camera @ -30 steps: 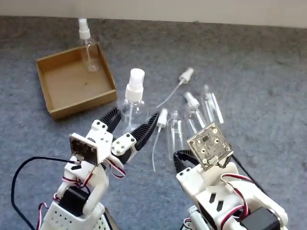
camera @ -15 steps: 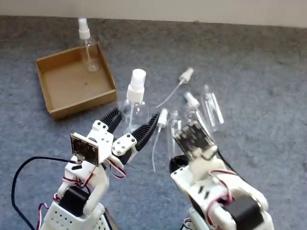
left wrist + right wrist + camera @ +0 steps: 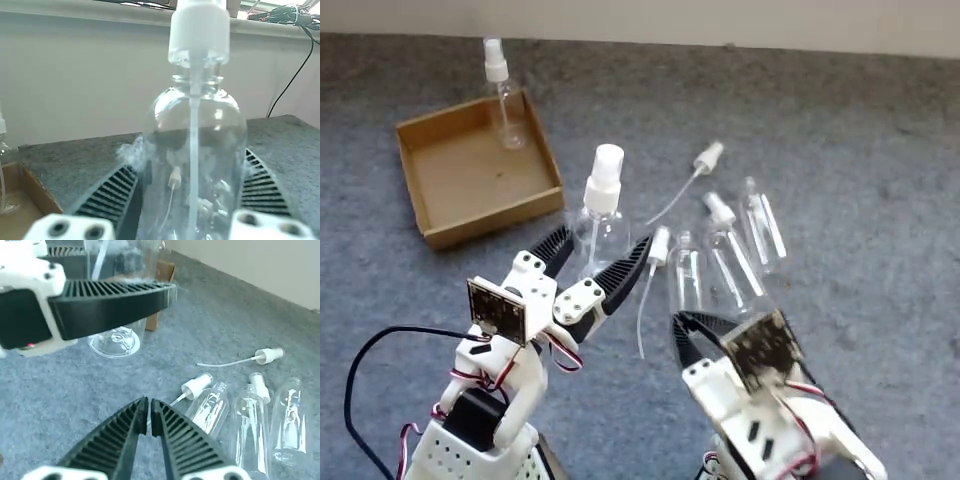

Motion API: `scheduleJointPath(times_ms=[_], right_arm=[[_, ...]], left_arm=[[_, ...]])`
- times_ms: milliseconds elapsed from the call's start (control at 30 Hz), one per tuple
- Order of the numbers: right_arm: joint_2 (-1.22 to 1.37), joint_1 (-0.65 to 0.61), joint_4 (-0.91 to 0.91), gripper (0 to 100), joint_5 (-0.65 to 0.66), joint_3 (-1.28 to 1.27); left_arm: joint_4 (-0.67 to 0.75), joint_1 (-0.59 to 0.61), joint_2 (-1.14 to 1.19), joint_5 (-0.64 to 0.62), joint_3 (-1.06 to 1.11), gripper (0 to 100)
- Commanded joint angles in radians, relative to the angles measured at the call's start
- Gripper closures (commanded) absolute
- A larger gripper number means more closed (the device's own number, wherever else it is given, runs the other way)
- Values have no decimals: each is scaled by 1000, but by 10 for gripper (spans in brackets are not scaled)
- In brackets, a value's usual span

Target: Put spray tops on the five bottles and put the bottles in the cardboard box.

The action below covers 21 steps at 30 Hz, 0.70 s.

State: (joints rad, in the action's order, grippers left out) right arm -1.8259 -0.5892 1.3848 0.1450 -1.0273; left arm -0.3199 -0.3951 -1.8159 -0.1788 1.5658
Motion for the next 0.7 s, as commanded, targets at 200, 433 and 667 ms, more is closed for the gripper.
scheduleJointPath(times_ms=[200, 433, 667], right_arm=[[-15, -7, -90, 995, 8, -87], [-13, -7, -269, 995, 3, -162], [-13, -13, -455, 995, 2, -349]], left_arm=[[201, 10, -12, -12, 51, 819], [385, 10, -12, -12, 130, 819], [394, 10, -12, -12, 130, 819]])
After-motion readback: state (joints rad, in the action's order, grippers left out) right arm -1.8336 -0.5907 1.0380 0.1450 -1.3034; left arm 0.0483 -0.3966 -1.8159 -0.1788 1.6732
